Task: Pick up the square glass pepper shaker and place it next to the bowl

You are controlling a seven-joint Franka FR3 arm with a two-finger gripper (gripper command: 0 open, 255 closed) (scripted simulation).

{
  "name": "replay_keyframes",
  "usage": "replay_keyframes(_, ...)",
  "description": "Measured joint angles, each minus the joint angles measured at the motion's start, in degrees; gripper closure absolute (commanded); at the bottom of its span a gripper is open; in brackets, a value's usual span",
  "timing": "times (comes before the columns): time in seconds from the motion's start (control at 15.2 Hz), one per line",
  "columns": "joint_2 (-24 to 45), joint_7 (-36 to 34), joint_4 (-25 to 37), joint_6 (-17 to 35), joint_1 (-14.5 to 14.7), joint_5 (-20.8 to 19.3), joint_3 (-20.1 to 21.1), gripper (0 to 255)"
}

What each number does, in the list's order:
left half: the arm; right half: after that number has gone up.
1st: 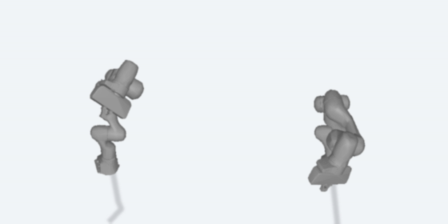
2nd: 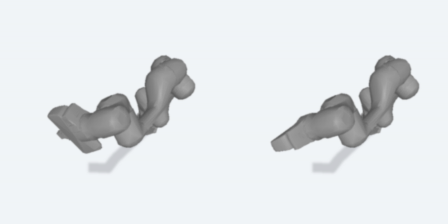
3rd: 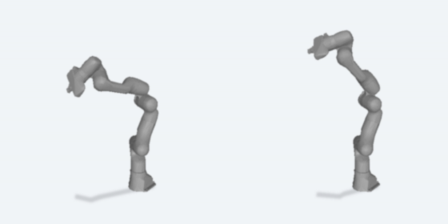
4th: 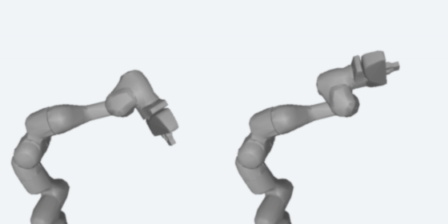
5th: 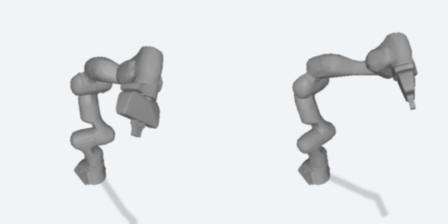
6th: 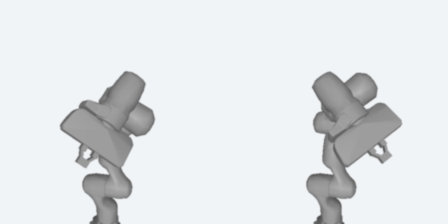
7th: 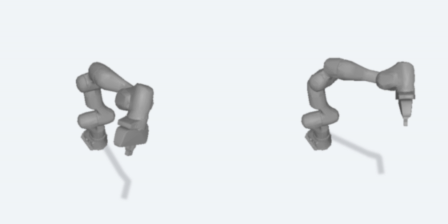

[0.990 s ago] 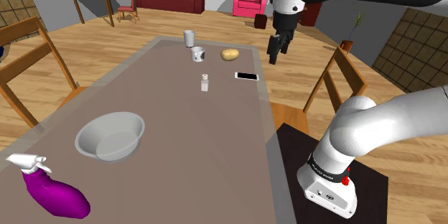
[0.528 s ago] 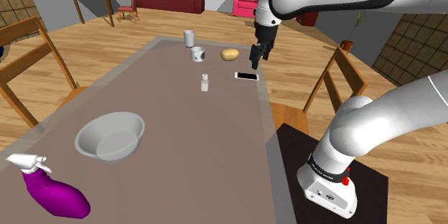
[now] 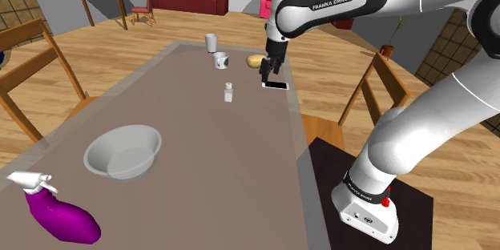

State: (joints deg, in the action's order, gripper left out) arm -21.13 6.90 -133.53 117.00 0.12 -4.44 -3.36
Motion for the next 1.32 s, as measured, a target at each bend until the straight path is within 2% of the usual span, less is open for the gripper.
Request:
replay_keyframes(0.33,11.0,3.4,4.4,8.1,0.6,2.9,-1.6,0)
replay_keyframes(0.66,21.7,7.4,10.5,14.0,1.0,7.1,-2.3,0)
replay_keyframes(1.06,34.3,12.8,20.8,17.6,0.1,12.7,-1.8,0)
replay_keyframes(1.32,37.4,13.6,21.7,20.0,0.0,13.7,-1.3,0)
